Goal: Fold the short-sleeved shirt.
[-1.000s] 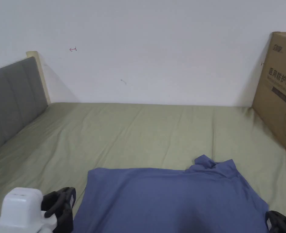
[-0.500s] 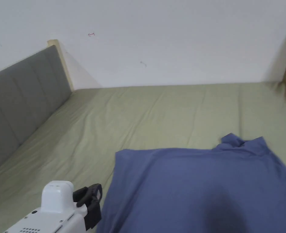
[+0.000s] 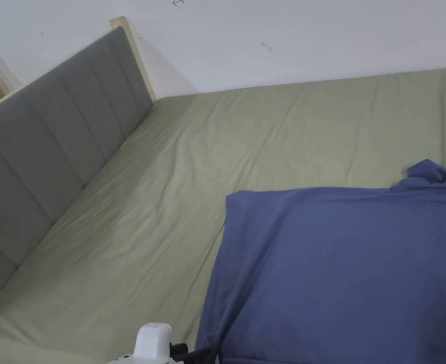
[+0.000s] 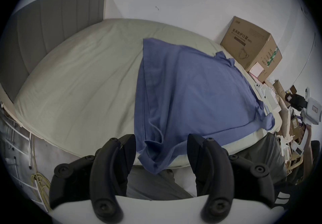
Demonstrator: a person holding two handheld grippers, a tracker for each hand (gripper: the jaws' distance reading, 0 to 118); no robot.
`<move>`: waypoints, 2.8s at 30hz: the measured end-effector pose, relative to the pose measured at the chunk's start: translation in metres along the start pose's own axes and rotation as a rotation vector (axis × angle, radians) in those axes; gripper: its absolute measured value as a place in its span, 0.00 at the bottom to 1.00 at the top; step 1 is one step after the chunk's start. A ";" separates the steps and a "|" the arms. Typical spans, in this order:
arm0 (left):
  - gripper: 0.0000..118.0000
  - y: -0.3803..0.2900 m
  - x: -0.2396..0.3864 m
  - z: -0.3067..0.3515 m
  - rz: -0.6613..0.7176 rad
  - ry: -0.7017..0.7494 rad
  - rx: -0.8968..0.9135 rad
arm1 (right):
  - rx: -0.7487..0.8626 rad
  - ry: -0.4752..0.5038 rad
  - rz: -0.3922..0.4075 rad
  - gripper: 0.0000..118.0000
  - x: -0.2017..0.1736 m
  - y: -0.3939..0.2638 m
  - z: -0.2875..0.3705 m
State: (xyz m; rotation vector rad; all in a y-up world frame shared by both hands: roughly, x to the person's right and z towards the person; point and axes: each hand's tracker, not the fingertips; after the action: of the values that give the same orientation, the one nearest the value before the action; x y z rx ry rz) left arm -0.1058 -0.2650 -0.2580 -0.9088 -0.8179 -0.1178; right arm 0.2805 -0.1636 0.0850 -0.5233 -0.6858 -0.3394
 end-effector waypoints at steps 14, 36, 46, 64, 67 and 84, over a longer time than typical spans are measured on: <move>0.06 0.010 0.013 -0.058 -0.088 0.051 -0.237 | -0.028 -0.117 -0.037 0.00 0.018 0.002 0.027; 0.06 0.012 0.018 -0.048 -0.029 0.039 -0.232 | -0.461 -0.079 -0.151 0.13 0.113 -0.080 -0.084; 0.05 0.076 0.030 -0.020 0.037 -0.014 0.023 | -0.248 0.040 -0.116 0.06 0.090 -0.001 -0.090; 0.53 0.227 -0.013 -0.194 0.117 0.071 -0.014 | -0.282 -0.118 -0.121 0.57 0.067 0.103 -0.320; 0.54 0.228 -0.003 -0.162 0.031 0.099 0.064 | -0.230 -0.099 -0.109 0.57 0.071 0.103 -0.295; 0.03 0.124 0.114 0.027 -0.183 -0.015 0.388 | 0.017 0.033 0.069 0.10 -0.024 0.039 -0.074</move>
State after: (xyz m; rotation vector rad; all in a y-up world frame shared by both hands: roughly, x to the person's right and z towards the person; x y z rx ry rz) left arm 0.0108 -0.1397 -0.2532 -0.4700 -0.8993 -0.1065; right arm 0.3186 -0.1696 0.0071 -0.5224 -0.6364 -0.2764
